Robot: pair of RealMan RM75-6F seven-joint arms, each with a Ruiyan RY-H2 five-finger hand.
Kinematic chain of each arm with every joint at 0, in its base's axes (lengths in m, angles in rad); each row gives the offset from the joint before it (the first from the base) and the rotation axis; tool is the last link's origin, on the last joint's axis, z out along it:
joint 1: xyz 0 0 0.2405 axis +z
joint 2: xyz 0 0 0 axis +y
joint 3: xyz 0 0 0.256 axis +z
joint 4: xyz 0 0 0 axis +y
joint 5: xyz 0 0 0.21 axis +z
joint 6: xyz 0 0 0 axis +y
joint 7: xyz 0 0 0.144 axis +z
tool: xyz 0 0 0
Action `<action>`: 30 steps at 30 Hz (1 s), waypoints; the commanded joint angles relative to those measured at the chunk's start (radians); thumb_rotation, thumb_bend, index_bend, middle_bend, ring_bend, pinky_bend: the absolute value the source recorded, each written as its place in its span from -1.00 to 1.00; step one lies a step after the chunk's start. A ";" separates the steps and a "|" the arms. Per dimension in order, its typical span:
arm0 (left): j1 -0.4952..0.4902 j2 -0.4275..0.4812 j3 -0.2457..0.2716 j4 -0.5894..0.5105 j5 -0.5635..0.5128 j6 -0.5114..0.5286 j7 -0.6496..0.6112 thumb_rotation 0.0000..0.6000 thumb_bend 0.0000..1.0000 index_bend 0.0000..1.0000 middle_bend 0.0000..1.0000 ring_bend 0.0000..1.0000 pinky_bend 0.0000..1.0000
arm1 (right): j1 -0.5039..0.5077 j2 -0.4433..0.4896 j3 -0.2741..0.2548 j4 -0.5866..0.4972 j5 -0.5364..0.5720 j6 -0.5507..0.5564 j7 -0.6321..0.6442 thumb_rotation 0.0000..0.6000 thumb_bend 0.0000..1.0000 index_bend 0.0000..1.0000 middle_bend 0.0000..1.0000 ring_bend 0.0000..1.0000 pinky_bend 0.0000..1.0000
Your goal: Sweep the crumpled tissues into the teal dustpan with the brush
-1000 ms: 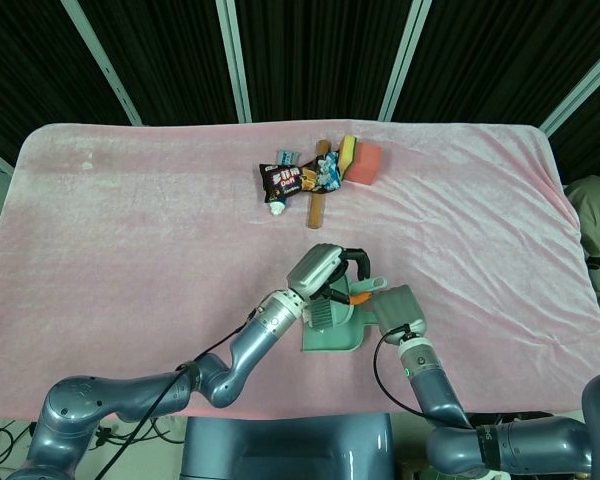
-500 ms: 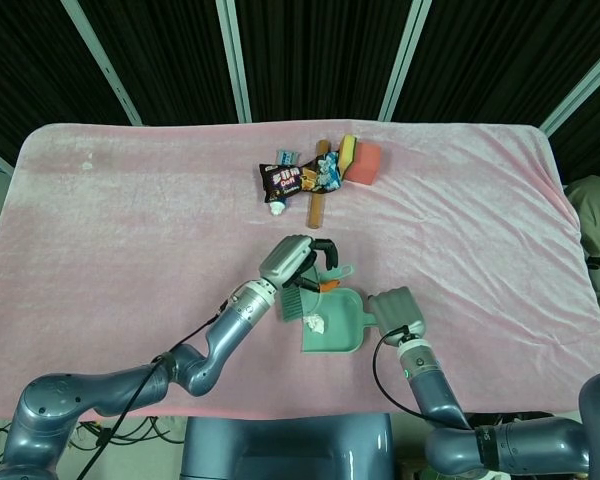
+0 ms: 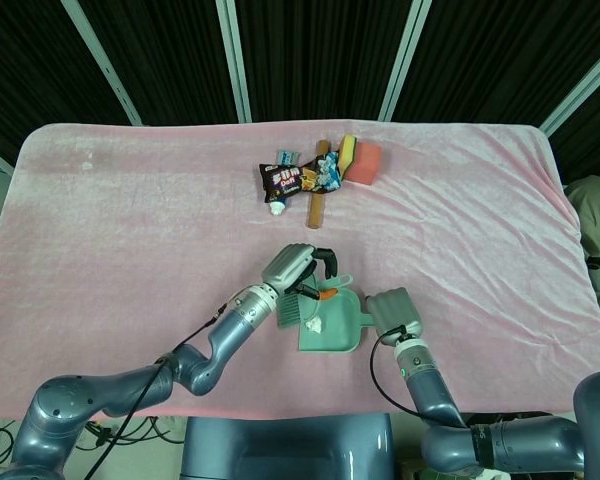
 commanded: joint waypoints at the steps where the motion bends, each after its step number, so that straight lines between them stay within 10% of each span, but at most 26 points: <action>1: -0.018 -0.030 -0.003 0.024 0.007 0.001 -0.006 1.00 -0.27 0.30 0.34 0.74 0.99 | 0.000 0.000 0.001 -0.001 0.000 0.000 0.000 1.00 -0.13 0.38 0.25 0.45 0.66; 30: -0.056 -0.080 -0.073 -0.024 0.031 0.133 -0.012 1.00 -0.27 0.30 0.34 0.74 0.99 | -0.013 0.012 -0.002 -0.032 -0.017 0.022 0.007 1.00 -0.12 0.38 0.25 0.45 0.66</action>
